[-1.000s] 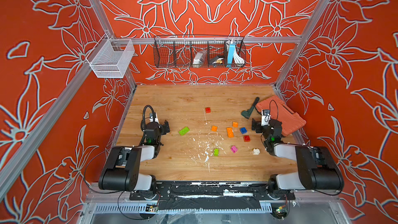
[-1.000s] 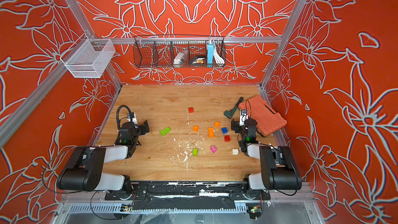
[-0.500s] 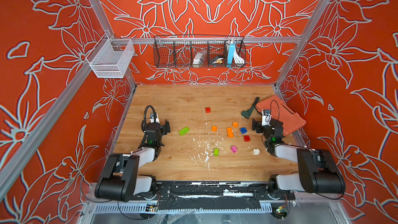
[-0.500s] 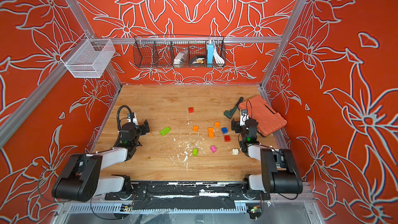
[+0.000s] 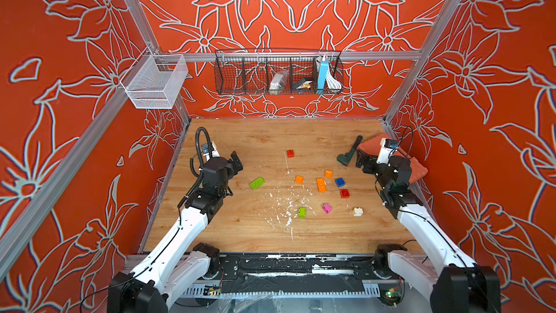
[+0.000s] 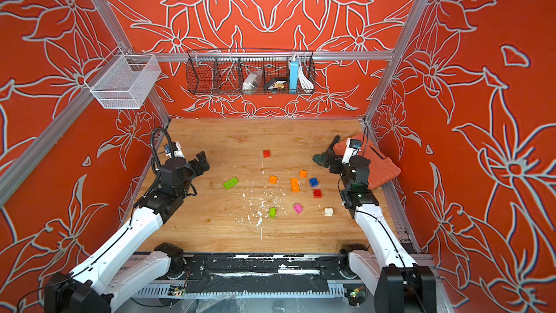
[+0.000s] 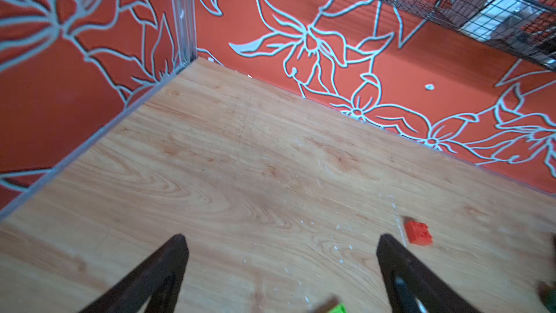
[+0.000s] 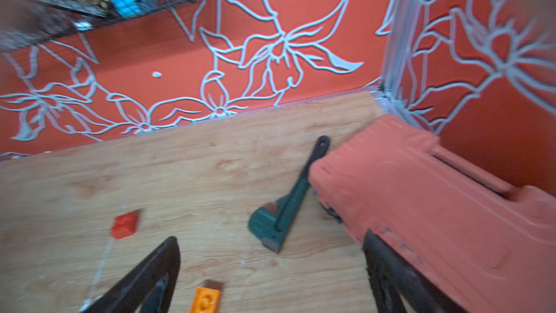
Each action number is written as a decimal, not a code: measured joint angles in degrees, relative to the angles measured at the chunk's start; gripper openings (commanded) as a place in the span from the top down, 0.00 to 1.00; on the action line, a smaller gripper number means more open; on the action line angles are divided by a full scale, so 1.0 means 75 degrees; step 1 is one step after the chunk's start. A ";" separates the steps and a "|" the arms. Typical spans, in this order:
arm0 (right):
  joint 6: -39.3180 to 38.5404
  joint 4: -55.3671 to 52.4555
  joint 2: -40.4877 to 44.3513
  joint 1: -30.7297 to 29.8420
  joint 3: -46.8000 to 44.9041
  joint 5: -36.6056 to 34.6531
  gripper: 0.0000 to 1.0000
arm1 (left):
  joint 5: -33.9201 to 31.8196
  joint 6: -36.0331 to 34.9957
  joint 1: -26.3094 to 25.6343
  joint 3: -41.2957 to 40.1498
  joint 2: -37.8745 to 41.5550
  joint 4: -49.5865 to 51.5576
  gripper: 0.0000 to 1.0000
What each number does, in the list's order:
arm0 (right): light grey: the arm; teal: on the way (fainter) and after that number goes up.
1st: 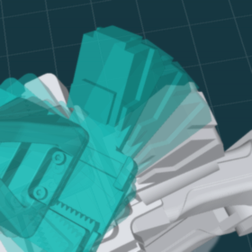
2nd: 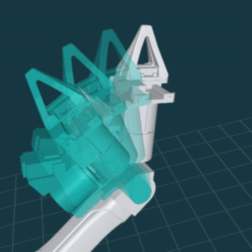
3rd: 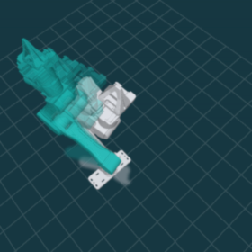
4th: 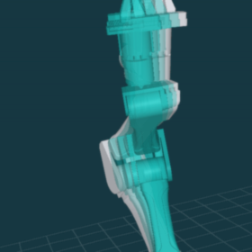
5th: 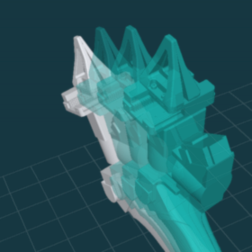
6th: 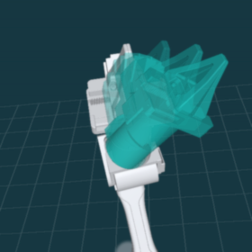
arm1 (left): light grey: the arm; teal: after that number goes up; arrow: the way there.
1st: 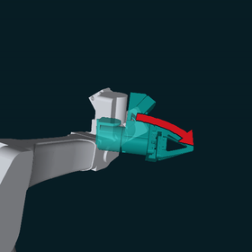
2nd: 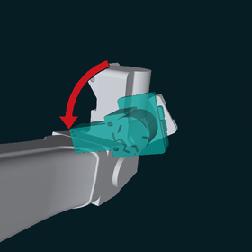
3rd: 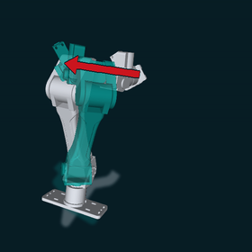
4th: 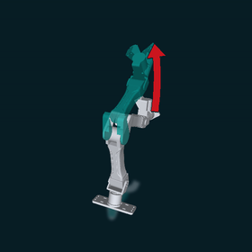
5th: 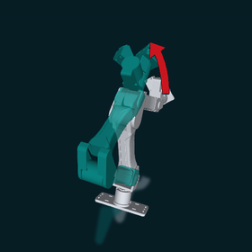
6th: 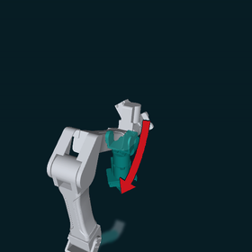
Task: Assemble the letter r with lego
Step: Pick up the lego brick from the center of the board.
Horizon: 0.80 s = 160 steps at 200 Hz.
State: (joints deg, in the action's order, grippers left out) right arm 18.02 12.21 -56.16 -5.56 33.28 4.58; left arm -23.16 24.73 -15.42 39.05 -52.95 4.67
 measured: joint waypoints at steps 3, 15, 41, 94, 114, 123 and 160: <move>0.0070 -0.0061 0.0003 -0.0102 0.0050 0.0012 0.03 | 0.0029 0.0122 -0.0064 0.0070 -0.0003 0.0175 0.01; 0.0350 -0.0335 0.0006 -0.0641 0.0210 0.0114 0.03 | 0.0178 0.0568 -0.0466 0.0221 -0.0015 0.0810 0.01; 0.0994 -0.1166 -0.0023 -0.1915 0.0484 0.0146 0.03 | 0.0399 0.1262 -0.1533 0.0256 -0.0140 0.2025 0.01; 0.1466 -0.3048 -0.0536 -0.3628 0.1408 0.0629 0.03 | 0.1393 0.1475 -0.3054 0.0236 -0.0705 0.2664 0.02; 0.1169 -0.3576 -0.0627 -0.3628 0.1542 0.1469 0.02 | 0.1801 0.1530 -0.3491 0.0032 -0.0866 0.2486 0.02; 0.0906 -0.3888 -0.0676 -0.3657 0.1600 0.1897 0.03 | 0.1988 0.1600 -0.3532 -0.0117 -0.0868 0.2372 0.03; -0.0256 -0.5368 -0.1174 -0.4590 0.2174 0.2101 0.03 | 0.2608 0.2148 -0.3529 -0.0851 -0.0828 0.1816 0.03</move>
State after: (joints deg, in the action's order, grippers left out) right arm 16.10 -28.05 -64.97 -39.99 49.58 20.34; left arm -3.60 40.84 -41.89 32.67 -59.16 18.28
